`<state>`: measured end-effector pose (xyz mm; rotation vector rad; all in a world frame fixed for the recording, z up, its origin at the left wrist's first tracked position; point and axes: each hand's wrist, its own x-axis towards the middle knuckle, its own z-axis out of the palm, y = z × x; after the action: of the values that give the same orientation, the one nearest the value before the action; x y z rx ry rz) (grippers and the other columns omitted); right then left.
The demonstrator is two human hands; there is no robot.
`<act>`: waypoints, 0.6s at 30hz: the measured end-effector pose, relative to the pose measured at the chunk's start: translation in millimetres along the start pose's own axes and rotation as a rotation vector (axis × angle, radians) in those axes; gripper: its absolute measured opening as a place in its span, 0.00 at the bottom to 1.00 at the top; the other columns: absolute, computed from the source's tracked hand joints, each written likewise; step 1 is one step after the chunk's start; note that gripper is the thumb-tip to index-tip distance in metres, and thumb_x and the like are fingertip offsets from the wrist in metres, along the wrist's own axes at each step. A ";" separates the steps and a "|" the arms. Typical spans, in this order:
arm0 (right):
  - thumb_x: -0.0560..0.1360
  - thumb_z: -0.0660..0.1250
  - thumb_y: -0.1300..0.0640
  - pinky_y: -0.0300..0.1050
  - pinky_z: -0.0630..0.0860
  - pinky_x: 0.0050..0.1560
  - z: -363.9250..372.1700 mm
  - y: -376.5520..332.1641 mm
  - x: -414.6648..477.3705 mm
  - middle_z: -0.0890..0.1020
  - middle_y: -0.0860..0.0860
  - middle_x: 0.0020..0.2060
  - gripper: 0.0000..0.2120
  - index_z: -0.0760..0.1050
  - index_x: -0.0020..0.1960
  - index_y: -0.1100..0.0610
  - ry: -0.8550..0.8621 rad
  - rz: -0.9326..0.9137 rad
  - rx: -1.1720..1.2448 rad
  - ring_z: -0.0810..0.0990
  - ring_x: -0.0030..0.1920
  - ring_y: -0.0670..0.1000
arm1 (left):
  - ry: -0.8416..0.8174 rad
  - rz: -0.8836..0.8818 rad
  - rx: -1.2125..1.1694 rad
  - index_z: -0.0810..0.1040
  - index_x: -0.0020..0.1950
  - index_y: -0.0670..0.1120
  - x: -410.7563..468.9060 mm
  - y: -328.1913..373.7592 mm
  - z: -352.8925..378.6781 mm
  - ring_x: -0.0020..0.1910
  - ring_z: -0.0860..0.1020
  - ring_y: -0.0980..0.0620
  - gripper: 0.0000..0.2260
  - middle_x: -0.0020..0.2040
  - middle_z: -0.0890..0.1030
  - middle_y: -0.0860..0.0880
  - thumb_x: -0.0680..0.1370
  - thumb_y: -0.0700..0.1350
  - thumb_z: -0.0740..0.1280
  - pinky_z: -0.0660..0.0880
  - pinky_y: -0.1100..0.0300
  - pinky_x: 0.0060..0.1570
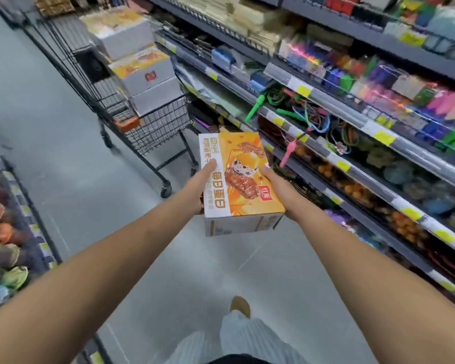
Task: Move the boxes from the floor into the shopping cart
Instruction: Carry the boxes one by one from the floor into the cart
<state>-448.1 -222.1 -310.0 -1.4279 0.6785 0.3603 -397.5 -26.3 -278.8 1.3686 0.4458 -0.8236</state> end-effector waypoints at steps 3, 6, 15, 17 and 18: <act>0.71 0.67 0.37 0.55 0.79 0.58 40.1 -38.0 43.7 0.85 0.55 0.51 0.27 0.78 0.61 0.54 -0.084 -0.026 -0.033 0.85 0.50 0.57 | 0.056 0.037 -0.073 0.77 0.51 0.47 15.6 36.0 -35.3 0.36 0.84 0.47 0.14 0.39 0.85 0.46 0.78 0.58 0.63 0.81 0.53 0.34; 0.75 0.65 0.39 0.51 0.80 0.53 83.6 -71.6 82.0 0.86 0.54 0.48 0.19 0.79 0.56 0.52 -0.187 -0.053 -0.070 0.86 0.44 0.53 | 0.095 0.065 -0.145 0.77 0.52 0.46 33.8 71.3 -77.4 0.40 0.83 0.45 0.15 0.44 0.84 0.44 0.78 0.57 0.63 0.80 0.50 0.42; 0.77 0.64 0.42 0.54 0.79 0.57 204.1 -157.3 175.6 0.84 0.58 0.55 0.16 0.79 0.55 0.53 -0.267 -0.070 0.021 0.84 0.51 0.57 | 0.113 0.179 -0.232 0.77 0.50 0.45 99.4 173.5 -193.9 0.31 0.84 0.52 0.13 0.34 0.85 0.49 0.81 0.54 0.59 0.81 0.56 0.37; 0.76 0.64 0.40 0.59 0.75 0.63 234.5 -177.8 197.9 0.85 0.57 0.52 0.16 0.80 0.53 0.51 -0.244 -0.045 0.011 0.83 0.54 0.58 | 0.119 0.172 -0.160 0.78 0.48 0.47 110.7 200.0 -226.0 0.34 0.84 0.52 0.14 0.36 0.85 0.49 0.81 0.55 0.58 0.79 0.54 0.47; 0.76 0.64 0.39 0.60 0.74 0.64 251.1 -188.9 211.8 0.85 0.56 0.52 0.17 0.80 0.52 0.51 -0.216 -0.036 0.012 0.83 0.55 0.58 | 0.124 0.151 -0.136 0.78 0.47 0.48 117.9 217.5 -242.6 0.37 0.84 0.51 0.15 0.38 0.85 0.49 0.80 0.57 0.58 0.77 0.53 0.51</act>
<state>-117.9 -37.0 -294.1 -1.3647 0.4781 0.4737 -117.2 176.5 -259.6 1.3134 0.4797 -0.5771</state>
